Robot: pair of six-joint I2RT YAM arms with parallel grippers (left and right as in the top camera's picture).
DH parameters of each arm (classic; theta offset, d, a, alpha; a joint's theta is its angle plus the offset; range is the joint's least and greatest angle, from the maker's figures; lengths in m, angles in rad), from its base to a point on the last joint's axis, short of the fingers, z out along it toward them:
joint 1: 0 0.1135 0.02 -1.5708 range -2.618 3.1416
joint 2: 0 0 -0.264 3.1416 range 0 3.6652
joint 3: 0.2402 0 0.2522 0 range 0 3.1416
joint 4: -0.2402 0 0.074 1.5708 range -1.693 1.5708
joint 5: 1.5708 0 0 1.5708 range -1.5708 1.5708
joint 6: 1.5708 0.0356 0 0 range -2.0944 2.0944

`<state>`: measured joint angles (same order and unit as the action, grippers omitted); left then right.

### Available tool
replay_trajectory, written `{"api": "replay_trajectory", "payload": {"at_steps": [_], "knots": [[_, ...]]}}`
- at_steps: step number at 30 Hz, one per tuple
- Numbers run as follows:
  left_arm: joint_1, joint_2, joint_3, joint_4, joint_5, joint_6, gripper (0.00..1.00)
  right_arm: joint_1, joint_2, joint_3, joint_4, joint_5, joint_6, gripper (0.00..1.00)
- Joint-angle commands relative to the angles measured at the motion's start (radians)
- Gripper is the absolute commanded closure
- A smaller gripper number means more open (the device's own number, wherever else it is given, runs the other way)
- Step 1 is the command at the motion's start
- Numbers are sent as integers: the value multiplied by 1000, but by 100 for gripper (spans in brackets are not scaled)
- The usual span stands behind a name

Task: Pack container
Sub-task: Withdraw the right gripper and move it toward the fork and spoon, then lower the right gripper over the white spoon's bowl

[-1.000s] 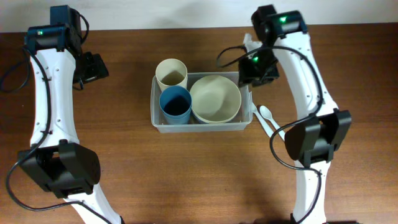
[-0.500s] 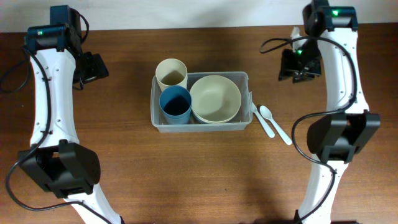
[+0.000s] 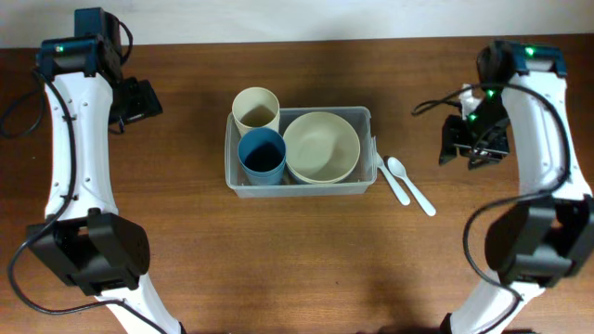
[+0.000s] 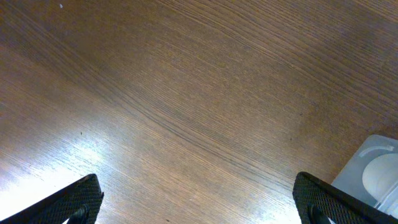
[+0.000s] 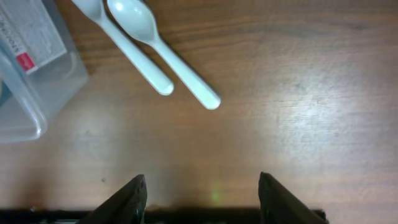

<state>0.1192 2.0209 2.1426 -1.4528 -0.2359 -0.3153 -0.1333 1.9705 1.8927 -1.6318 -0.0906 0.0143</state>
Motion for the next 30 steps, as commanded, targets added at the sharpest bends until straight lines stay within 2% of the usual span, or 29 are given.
{"api": "replay_trajectory", "payload": {"at_steps": [1, 7, 10, 13, 17, 30], "knots": [[3, 9, -2, 2, 4, -14, 0, -3, -1, -137, 83, 51, -10, 46], [3, 9, -2, 2, 4, -14, 0, -2, -1, -377, 292, 41, 5, 44], [3, 9, -2, 2, 4, -14, 0, -2, -1, -431, 369, 11, 13, 44], [3, 9, -2, 2, 4, -14, 0, 8, -1, -449, 436, 2, 9, 42], [3, 9, -2, 2, 4, -14, 0, 49, 0, -455, 549, 6, -74, 37], [3, 9, -2, 2, 4, -14, 0, 153, 1, -474, 661, 175, -85, 38]]}}
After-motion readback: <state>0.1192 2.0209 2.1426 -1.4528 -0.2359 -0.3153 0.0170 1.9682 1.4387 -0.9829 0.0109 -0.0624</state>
